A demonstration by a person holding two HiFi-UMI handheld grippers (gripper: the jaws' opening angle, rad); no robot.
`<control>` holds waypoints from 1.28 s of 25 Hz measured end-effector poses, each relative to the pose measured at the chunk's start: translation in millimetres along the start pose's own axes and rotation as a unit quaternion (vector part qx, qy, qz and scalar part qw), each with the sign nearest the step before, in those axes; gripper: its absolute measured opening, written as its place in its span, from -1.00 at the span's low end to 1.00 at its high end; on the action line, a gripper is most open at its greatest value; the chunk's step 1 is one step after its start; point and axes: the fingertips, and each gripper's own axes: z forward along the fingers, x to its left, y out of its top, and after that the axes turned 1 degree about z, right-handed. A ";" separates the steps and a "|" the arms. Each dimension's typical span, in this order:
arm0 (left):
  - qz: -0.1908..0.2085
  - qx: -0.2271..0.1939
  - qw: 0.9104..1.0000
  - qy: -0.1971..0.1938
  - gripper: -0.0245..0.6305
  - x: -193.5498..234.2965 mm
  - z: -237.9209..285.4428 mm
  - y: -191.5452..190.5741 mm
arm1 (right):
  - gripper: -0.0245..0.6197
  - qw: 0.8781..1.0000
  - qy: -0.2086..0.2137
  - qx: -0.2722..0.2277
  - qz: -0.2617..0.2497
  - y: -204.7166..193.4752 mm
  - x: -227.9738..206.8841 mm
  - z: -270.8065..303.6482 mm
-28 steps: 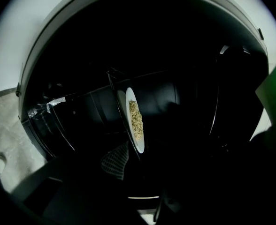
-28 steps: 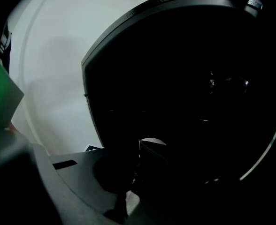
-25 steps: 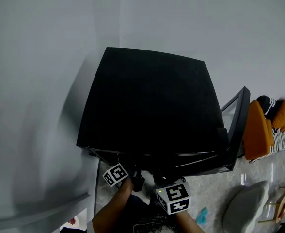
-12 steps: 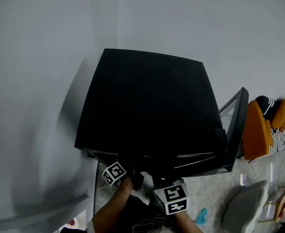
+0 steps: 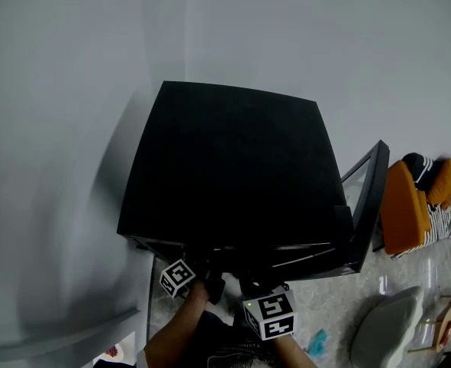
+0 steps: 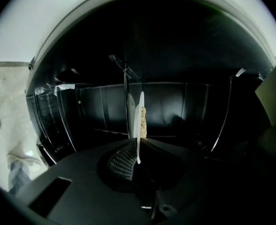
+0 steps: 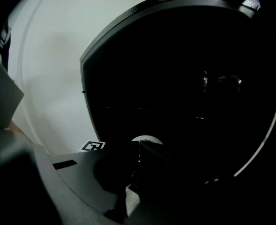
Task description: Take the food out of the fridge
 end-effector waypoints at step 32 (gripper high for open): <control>0.005 0.057 0.996 -0.075 -0.86 -88.4 -121.3 -47.3 | -0.86 0.997 -0.034 -0.044 0.060 -11.2 72.5 -71.5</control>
